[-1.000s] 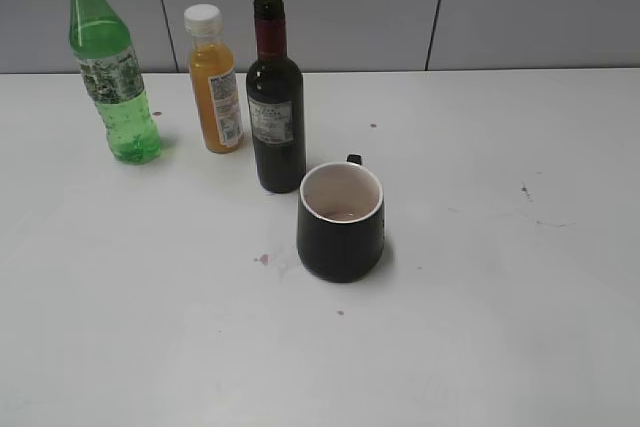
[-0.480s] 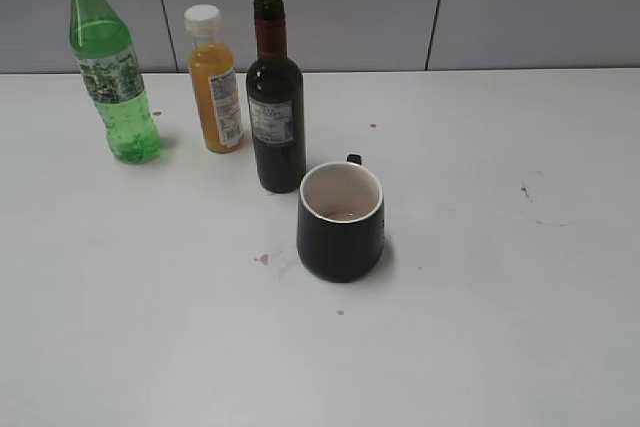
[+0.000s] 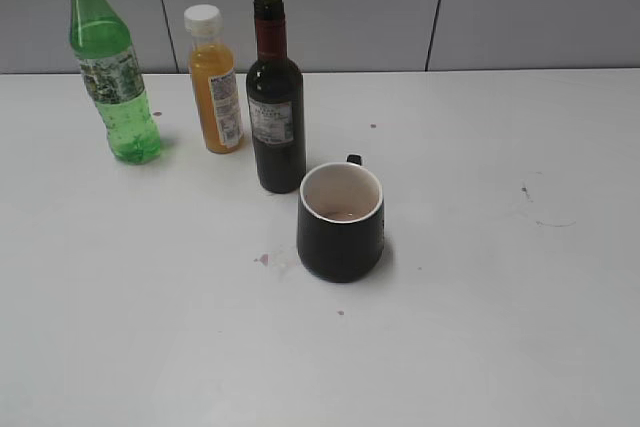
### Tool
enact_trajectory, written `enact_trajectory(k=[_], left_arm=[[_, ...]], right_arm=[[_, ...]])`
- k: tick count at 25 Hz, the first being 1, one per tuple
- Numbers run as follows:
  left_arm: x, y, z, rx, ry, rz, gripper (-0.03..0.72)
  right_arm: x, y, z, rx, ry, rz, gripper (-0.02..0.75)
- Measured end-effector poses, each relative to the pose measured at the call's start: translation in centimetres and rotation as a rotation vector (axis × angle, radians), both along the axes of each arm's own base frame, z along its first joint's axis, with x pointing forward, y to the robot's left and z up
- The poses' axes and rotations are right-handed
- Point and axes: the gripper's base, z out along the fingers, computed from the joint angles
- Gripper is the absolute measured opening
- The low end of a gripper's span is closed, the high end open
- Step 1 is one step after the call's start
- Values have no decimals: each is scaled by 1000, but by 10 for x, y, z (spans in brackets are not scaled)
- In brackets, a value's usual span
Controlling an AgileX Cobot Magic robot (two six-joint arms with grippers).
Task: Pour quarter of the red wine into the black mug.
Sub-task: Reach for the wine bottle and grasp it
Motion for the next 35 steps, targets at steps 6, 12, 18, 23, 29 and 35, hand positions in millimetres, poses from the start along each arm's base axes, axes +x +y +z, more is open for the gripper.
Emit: enact_trajectory(k=[6,12,18,23,29,35], left_arm=[[0,0,0,0,0,0,571],[0,0,0,0,0,0,571],[0,0,0,0,0,0,571],[0,0,0,6,0,2,571],[0,4,0,51,-2,30,571],[0,5,0,53,-2,32,571]], right_arm=[[-14,1,1,-4,-93,1,591],[-14,1,0,-5,-92,1,591],[-14,1,0,-7,-92,2,591],[-14,1,1,-3,-94,4,591],[-14,1,1,-2,-94,4,591],[-14,1,1,-1,-93,5,591]])
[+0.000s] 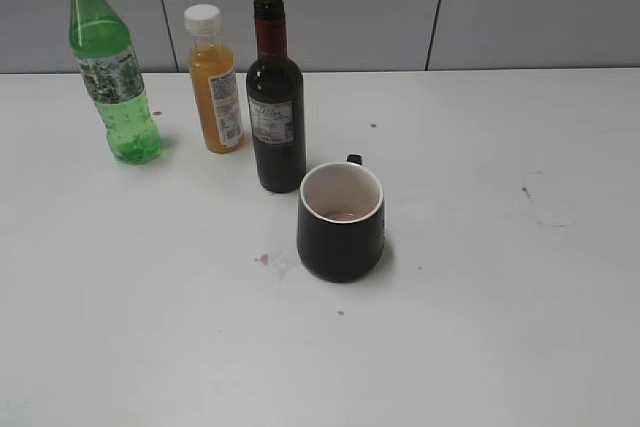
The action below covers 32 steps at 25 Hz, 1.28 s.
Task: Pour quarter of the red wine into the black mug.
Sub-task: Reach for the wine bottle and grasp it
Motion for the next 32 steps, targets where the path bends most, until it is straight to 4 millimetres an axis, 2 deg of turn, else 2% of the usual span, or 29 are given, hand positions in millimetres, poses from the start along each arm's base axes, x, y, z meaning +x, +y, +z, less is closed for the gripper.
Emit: enact_trajectory(k=[10,17,27,32], left_arm=[[0,0,0,3,0,2,573],[0,0,0,3,0,2,664],[0,0,0,3,-3,2,662],[4,0,14,-3,-99,4,654]], right_arm=[[0,0,0,2,0,3,591],[0,1,0,6,-1,5,591],[0,1,0,5,-2,6,591],[0,1,0,7,-1,7,591]])
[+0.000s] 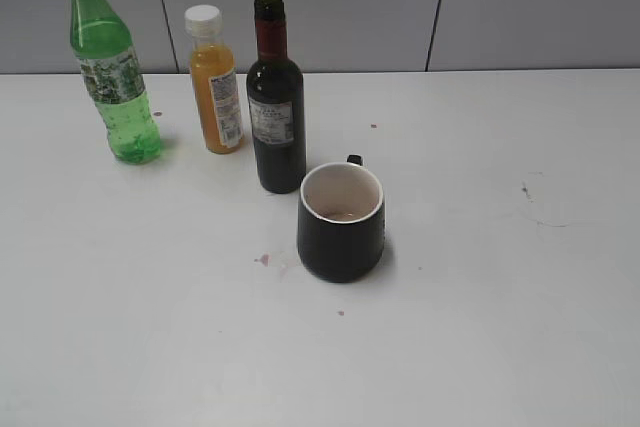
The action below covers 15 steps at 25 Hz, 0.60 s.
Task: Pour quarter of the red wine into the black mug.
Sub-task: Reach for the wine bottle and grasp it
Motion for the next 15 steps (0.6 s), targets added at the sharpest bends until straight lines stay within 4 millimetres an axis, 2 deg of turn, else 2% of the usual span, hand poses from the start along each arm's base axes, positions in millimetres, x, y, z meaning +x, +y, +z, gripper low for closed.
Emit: enact_trajectory(k=[7,9,12,15], left_arm=[[38,-1,28,-32,-213,2,638],[51,-1,30,-30,-260,6,635],[72,-1,26,-34,-336,17,634],[93,-1,10,-46,-332,27,631]], right_arm=[[0,0,0,2,-1,0,591],[0,0,0,2,-1,0,591],[0,0,0,6,-1,2,591],[0,1,0,9,-1,5,591]])
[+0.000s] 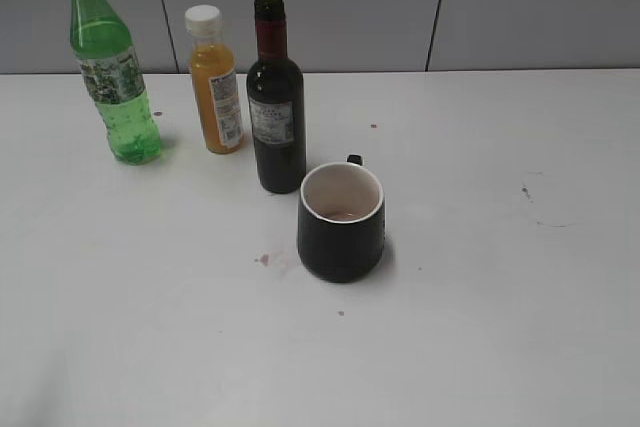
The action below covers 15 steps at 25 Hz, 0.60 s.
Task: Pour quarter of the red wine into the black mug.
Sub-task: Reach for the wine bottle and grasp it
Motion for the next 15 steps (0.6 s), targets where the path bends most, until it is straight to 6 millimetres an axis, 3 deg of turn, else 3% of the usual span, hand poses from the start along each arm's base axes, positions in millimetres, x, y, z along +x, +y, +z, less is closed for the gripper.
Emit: enact_trajectory(k=[6,15], left_arm=[[35,-2,-20,-6,-25,-3,625],[85,-30,-46,-37,-53,-236,622]], right_arm=[[0,1,0,8,0,5,591],[0,1,0,11,0,5,591]])
